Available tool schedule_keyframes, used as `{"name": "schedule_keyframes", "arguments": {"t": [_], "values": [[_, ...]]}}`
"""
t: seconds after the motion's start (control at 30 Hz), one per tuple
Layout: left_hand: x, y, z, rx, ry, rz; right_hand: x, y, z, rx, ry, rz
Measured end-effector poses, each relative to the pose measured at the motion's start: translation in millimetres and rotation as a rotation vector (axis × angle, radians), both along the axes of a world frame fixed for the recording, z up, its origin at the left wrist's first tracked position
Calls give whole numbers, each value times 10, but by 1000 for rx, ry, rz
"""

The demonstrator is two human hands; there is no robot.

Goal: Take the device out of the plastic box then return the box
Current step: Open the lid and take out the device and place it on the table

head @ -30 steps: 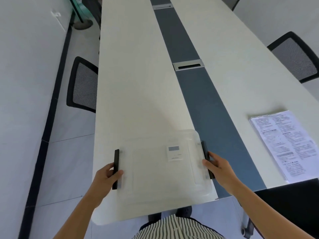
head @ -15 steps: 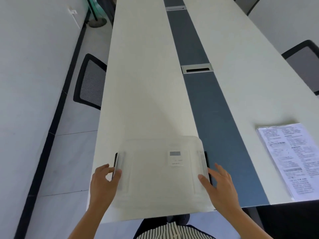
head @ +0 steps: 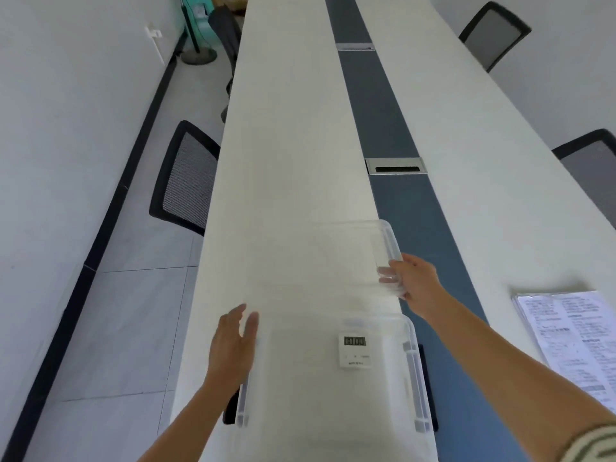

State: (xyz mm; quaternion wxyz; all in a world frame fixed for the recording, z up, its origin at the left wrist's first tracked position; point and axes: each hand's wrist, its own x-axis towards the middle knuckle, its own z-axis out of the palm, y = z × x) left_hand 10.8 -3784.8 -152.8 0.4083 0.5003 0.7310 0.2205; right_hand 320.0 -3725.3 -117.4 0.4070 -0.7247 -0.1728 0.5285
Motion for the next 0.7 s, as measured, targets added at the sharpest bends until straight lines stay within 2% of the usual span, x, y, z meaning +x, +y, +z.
{"name": "schedule_keyframes", "arguments": {"t": [0.1, 0.2, 0.3, 0.43, 0.5, 0.63, 0.7], "values": [[8, -157, -285, -116, 143, -105, -15, 270, -393, -60, -75, -1], [18, -174, -329, -90, 122, -85, 36, 376, -747, -142, -188, -9], [-3, -143, -330, -63, 103, -69, 132, 389, -1000, -273, -336, 58], [-13, -114, -370, -44, 88, -57, 272, 364, -1167, -369, -438, 165], [-15, -95, -383, -45, 86, -46, 211, 307, -980, -287, -542, 190], [3, -70, -388, -38, 74, -36, -174, -93, -244, 218, -681, 168], [20, -72, -379, -31, 76, -33, -387, -449, -58, 383, -733, 320]]}}
